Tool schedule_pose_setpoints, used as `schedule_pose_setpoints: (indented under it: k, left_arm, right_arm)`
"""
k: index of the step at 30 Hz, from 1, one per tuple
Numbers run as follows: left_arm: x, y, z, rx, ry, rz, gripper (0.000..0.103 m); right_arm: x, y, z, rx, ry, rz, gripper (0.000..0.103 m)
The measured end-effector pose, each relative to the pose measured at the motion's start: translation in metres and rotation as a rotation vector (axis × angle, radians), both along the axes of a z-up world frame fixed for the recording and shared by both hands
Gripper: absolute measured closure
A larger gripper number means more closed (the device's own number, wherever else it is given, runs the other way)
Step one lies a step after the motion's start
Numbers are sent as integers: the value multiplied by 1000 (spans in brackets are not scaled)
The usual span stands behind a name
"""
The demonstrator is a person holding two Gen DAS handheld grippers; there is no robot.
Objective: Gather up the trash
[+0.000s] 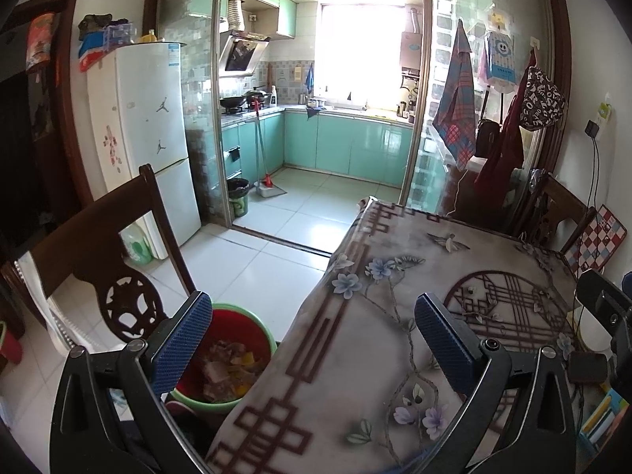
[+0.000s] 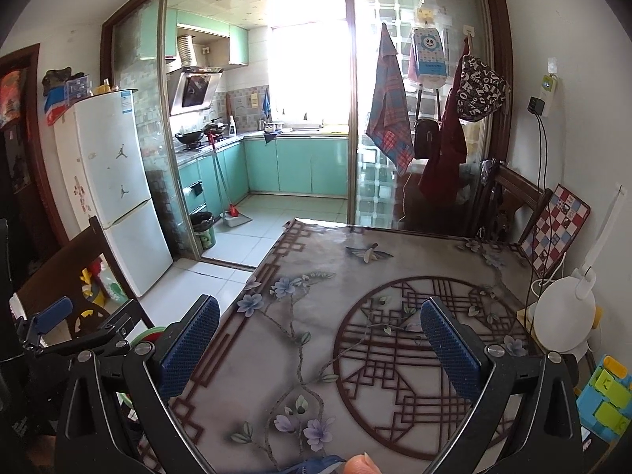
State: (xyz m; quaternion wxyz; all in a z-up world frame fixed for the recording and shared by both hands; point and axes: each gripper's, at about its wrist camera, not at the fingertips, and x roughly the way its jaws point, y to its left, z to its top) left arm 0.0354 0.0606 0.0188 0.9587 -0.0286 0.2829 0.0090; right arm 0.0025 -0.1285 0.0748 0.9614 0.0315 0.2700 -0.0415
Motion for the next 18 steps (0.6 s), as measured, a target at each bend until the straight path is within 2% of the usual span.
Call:
schedule_pose_setpoints:
  k: [13,18]
  left_arm:
    - [7,-10,-4,15,10,-15,0]
    - [9,-20,-8,4,7,-78,0]
  right_arm:
    - [5,-9,-3,9,6,-15,1]
    - [7,-15,-9,21,16,-25,1]
